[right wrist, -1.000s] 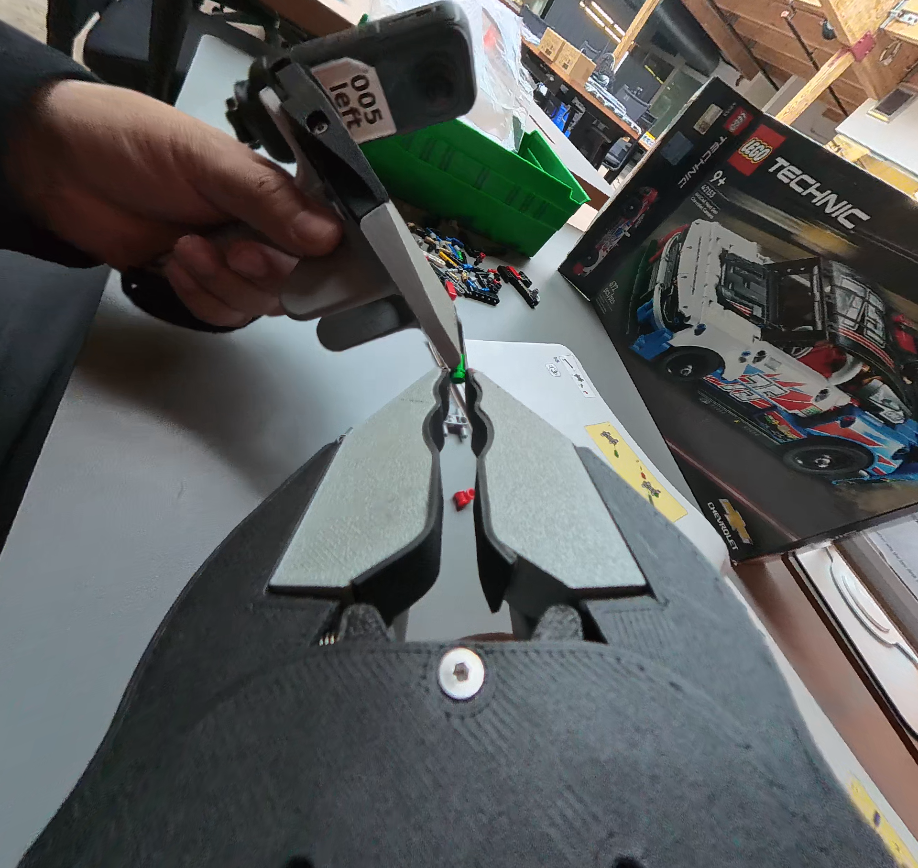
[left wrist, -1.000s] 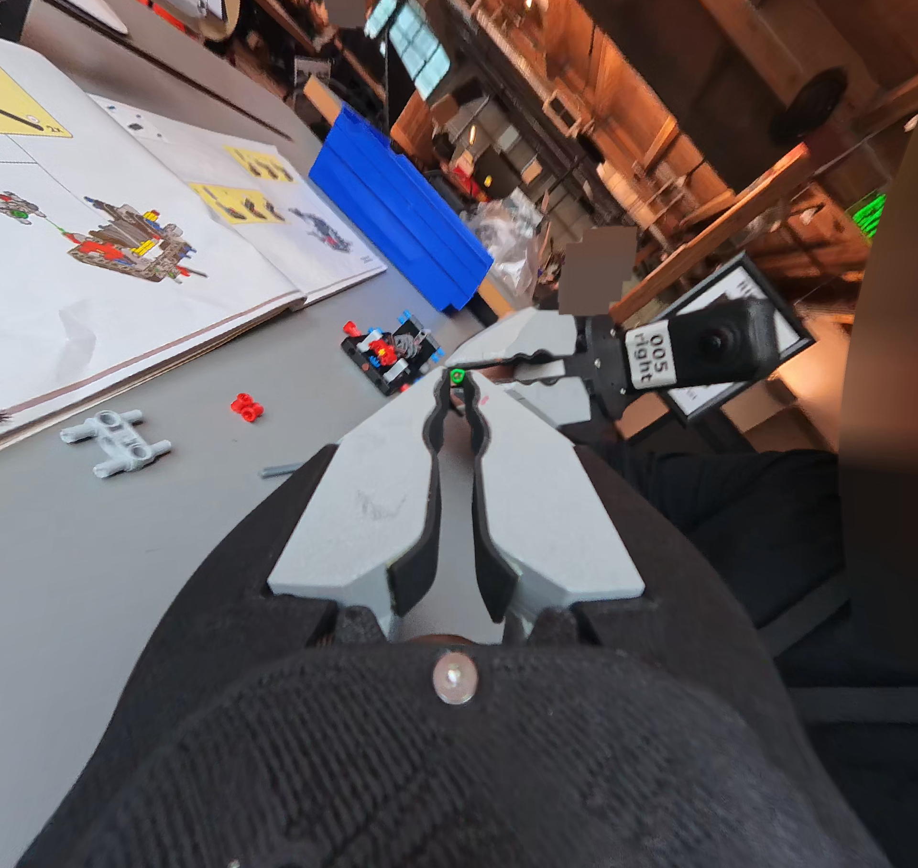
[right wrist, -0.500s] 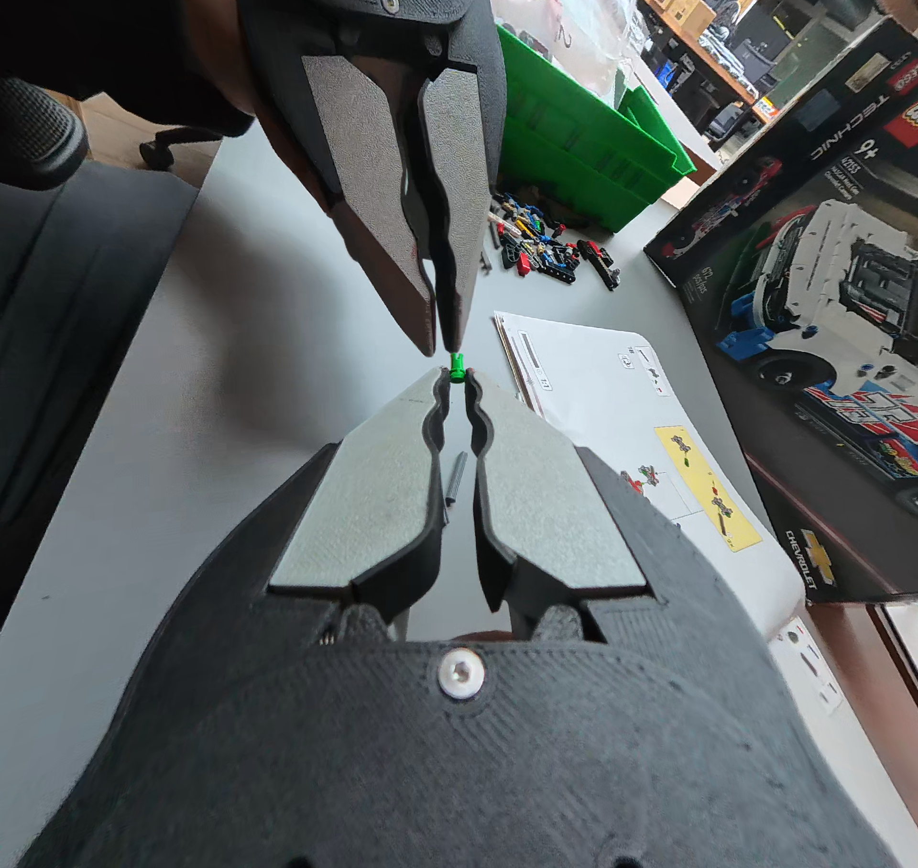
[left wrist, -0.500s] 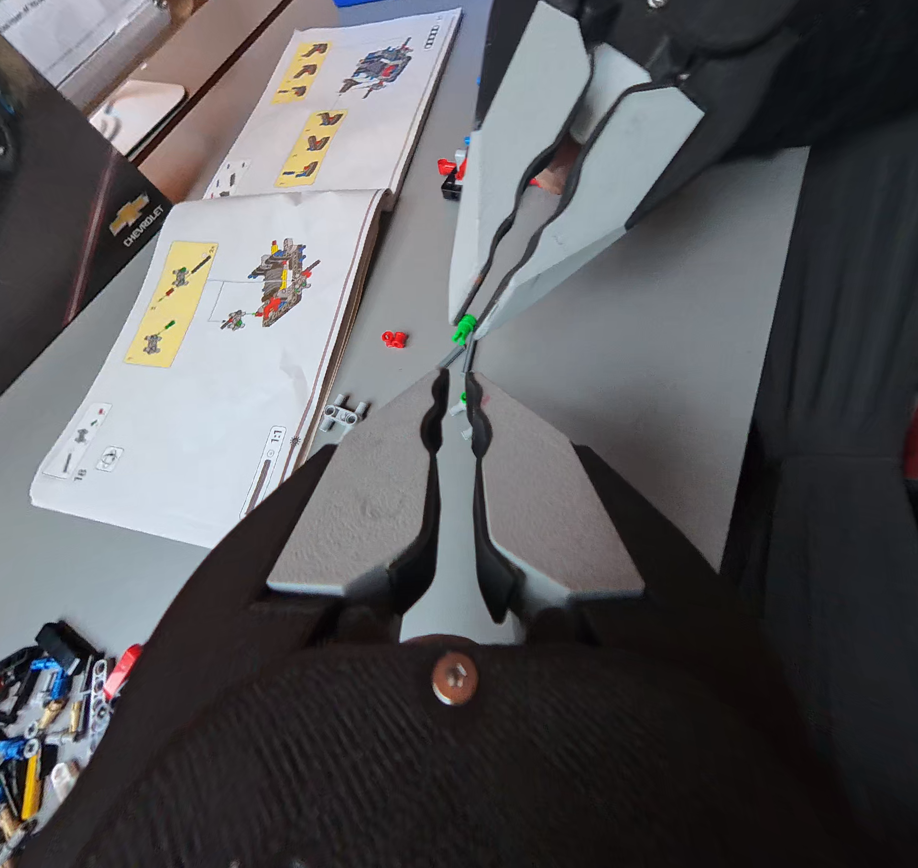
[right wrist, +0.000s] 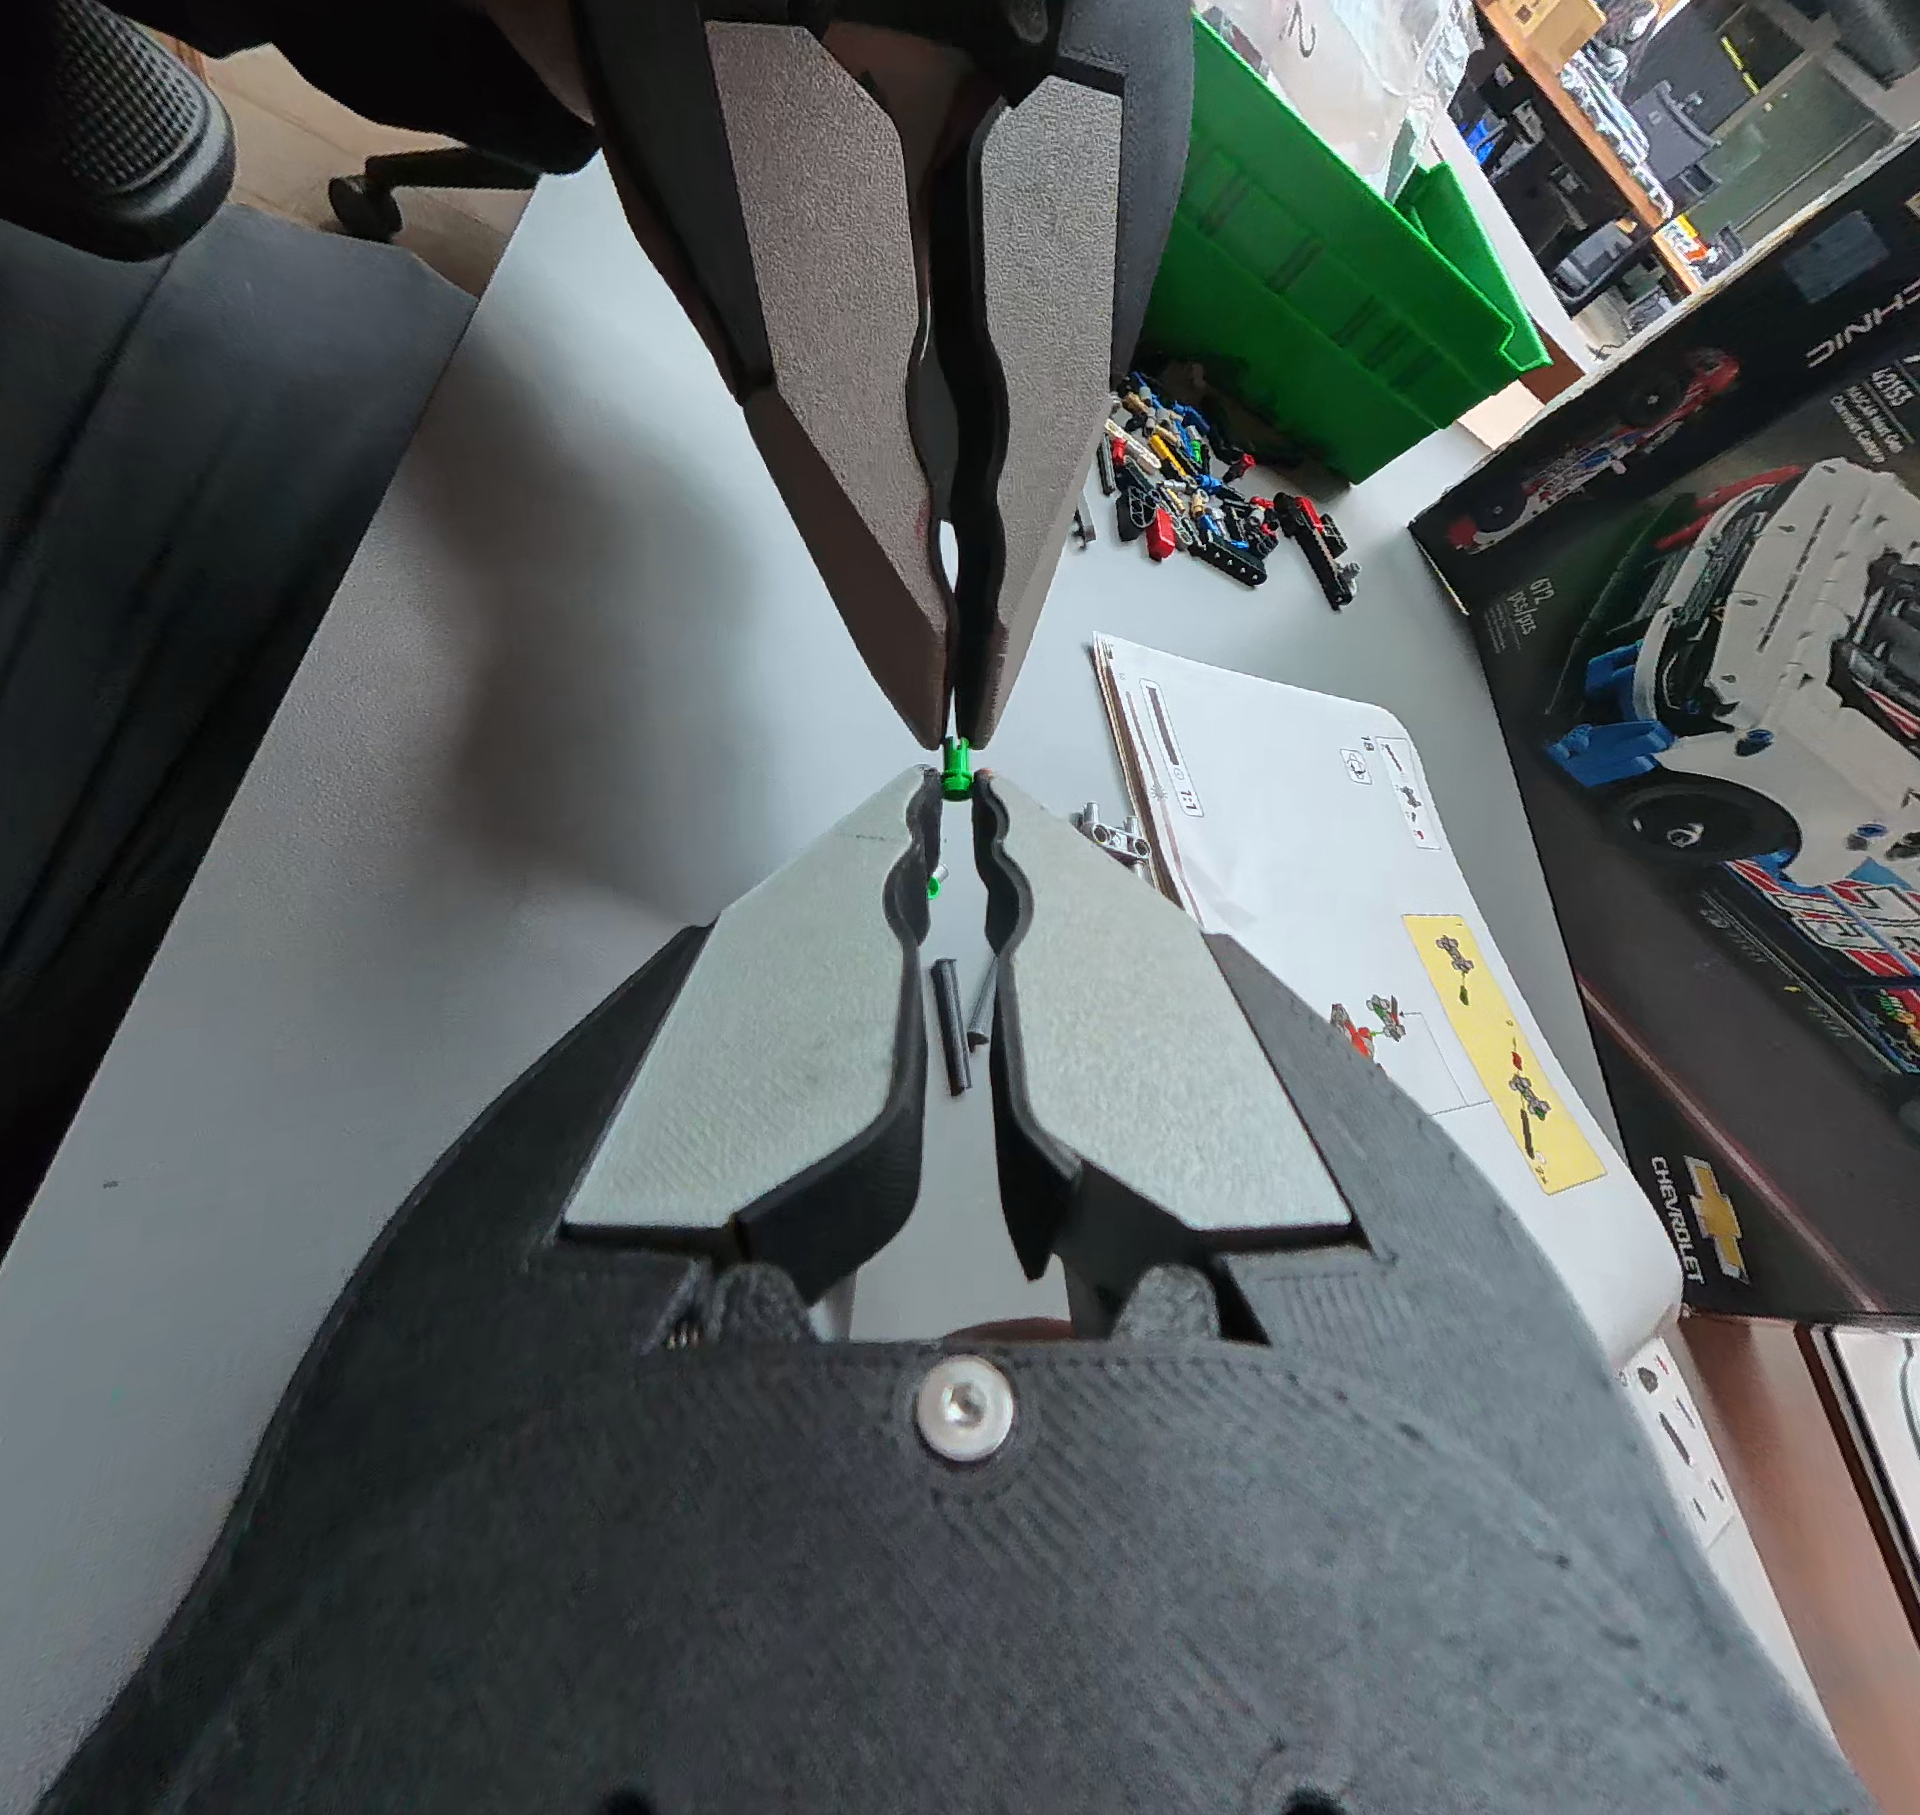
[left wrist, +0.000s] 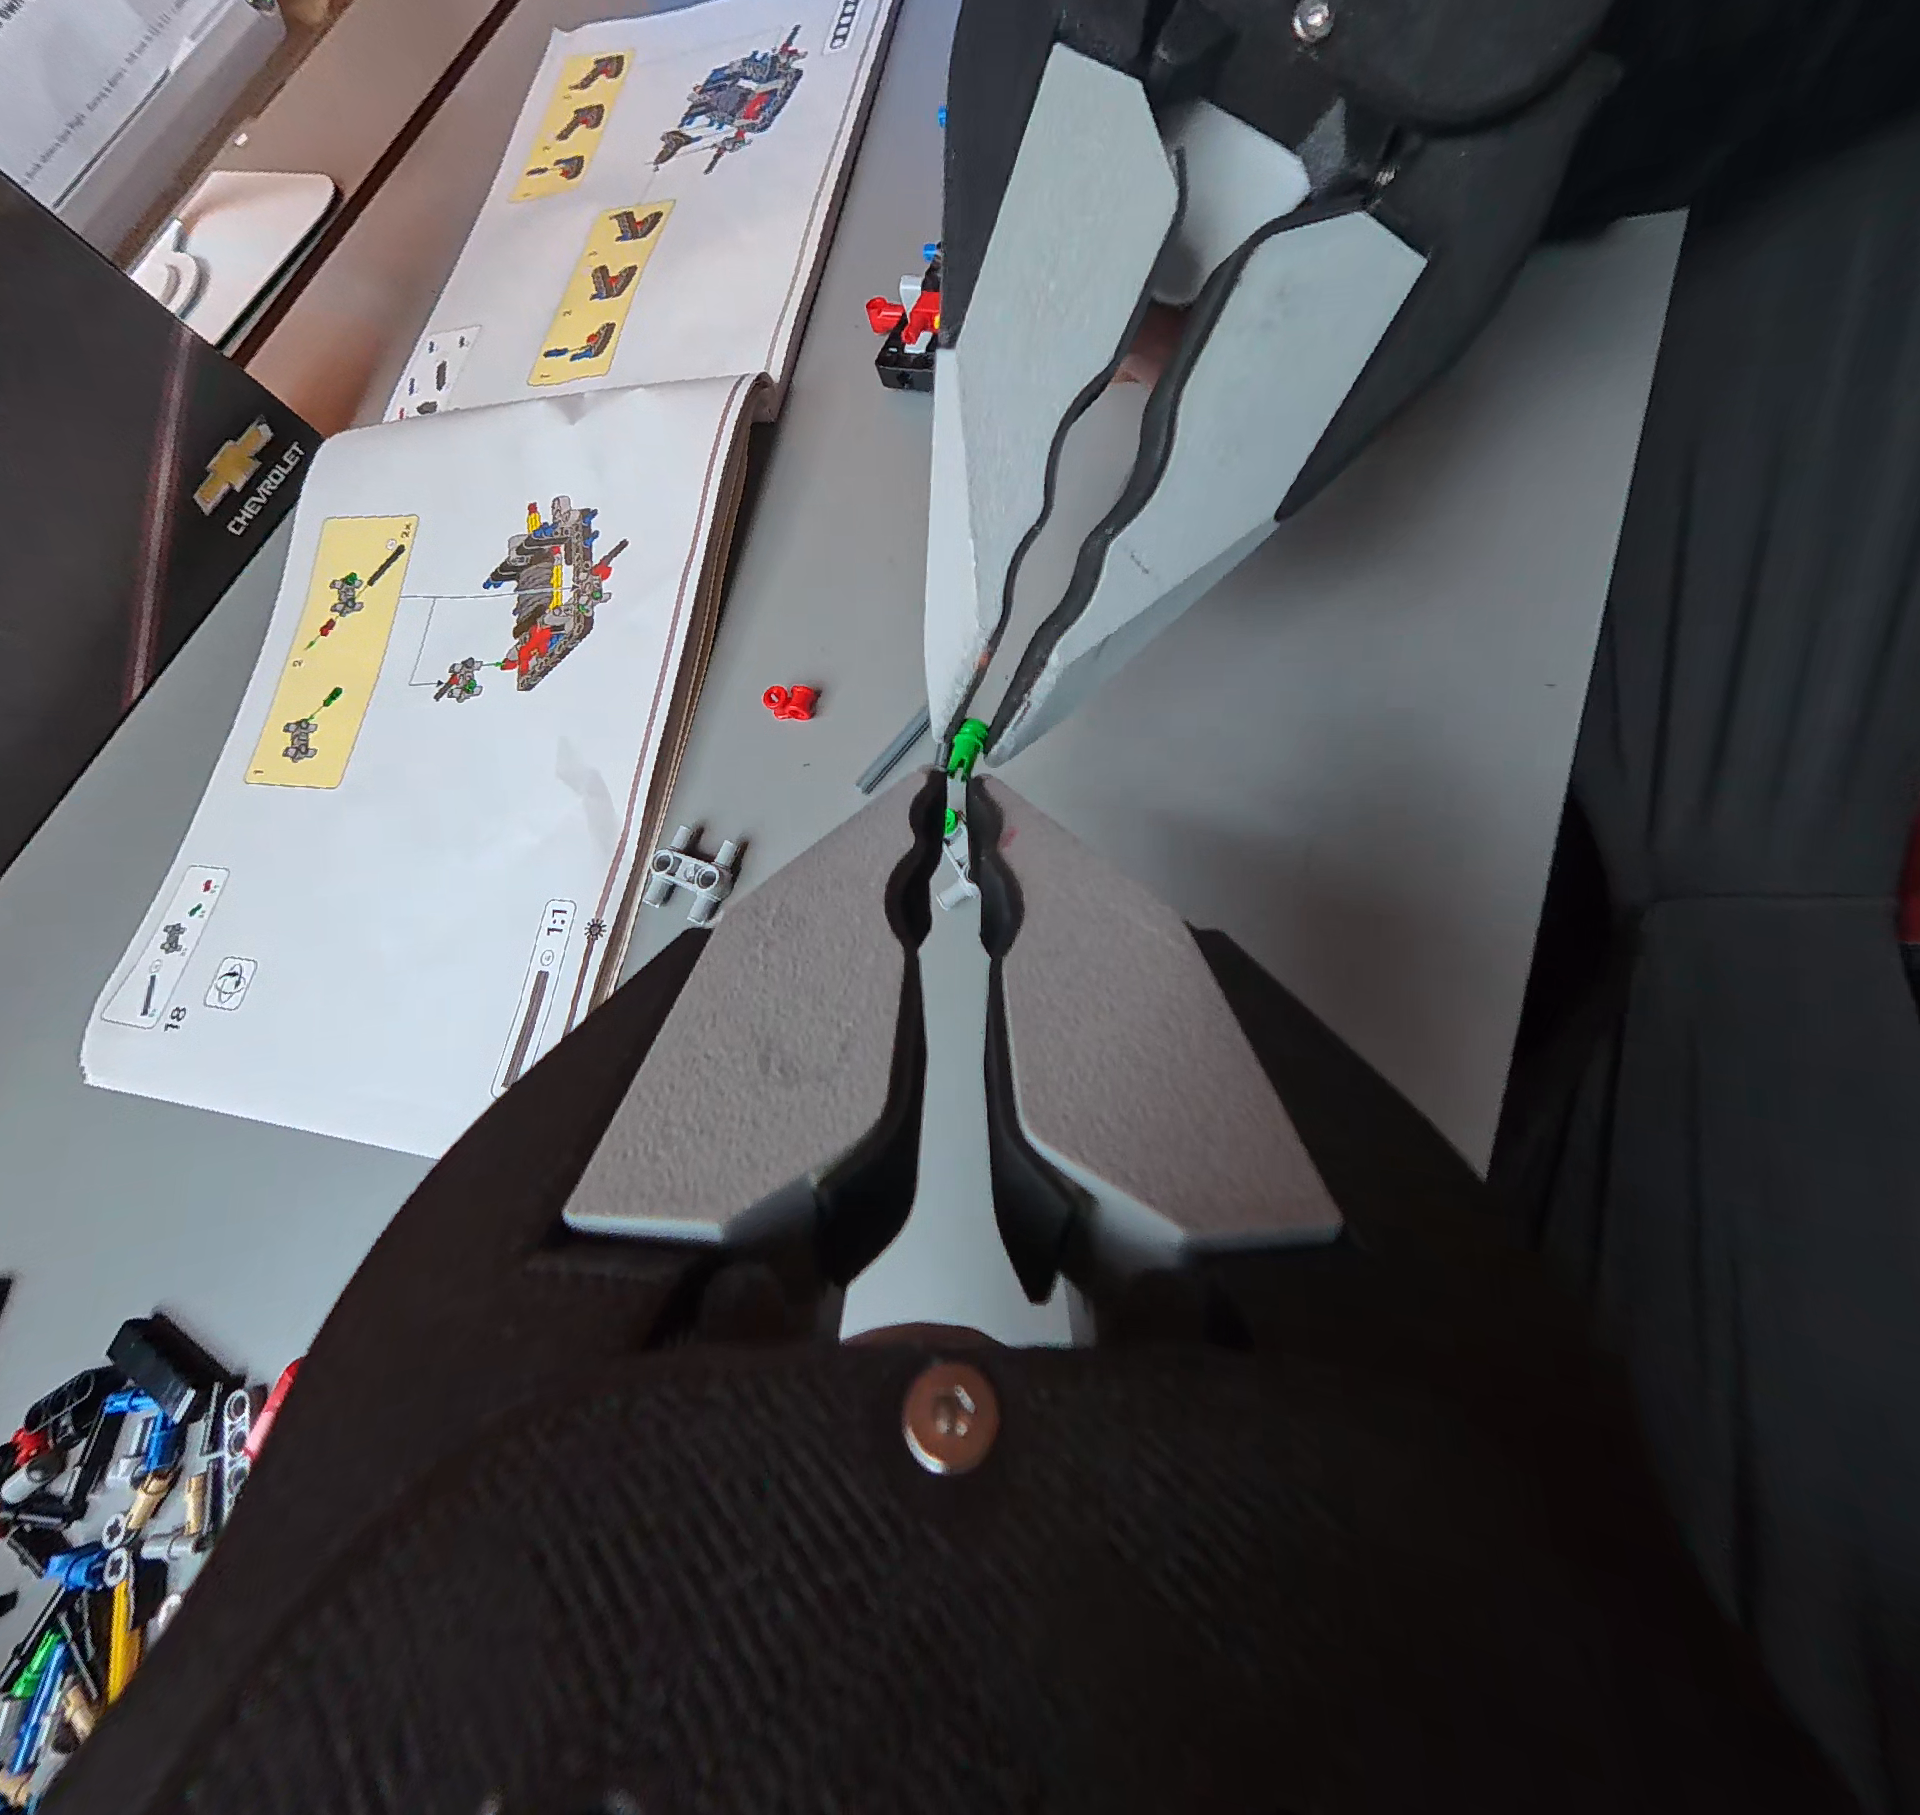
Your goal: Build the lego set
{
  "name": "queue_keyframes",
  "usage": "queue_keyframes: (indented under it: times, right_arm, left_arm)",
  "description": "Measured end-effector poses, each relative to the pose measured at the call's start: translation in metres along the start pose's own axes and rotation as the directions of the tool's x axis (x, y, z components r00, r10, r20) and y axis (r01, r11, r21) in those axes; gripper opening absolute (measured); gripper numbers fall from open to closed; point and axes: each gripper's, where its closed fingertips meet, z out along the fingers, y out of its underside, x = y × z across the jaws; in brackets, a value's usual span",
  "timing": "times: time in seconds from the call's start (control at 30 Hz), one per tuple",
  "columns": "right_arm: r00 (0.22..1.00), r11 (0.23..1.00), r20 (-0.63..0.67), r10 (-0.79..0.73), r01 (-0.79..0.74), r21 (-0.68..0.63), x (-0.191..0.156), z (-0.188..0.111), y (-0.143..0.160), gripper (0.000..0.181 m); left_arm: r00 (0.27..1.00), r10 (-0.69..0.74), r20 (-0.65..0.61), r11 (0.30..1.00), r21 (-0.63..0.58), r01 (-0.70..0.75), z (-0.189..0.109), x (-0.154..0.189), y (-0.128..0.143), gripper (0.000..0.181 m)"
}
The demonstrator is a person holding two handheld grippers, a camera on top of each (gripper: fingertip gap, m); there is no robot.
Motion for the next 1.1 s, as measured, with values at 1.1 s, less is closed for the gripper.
queue_keyframes:
  times: [1.1]
  right_arm:
    - [1.0, 1.0, 0.024, 0.007, -0.007, -0.008, -0.003, 0.0002, 0.0027, 0.002]
  left_arm:
    - [0.994, 0.076, 0.078, 0.997, 0.009, -0.077, 0.0029, 0.0027, 0.0006, 0.0]
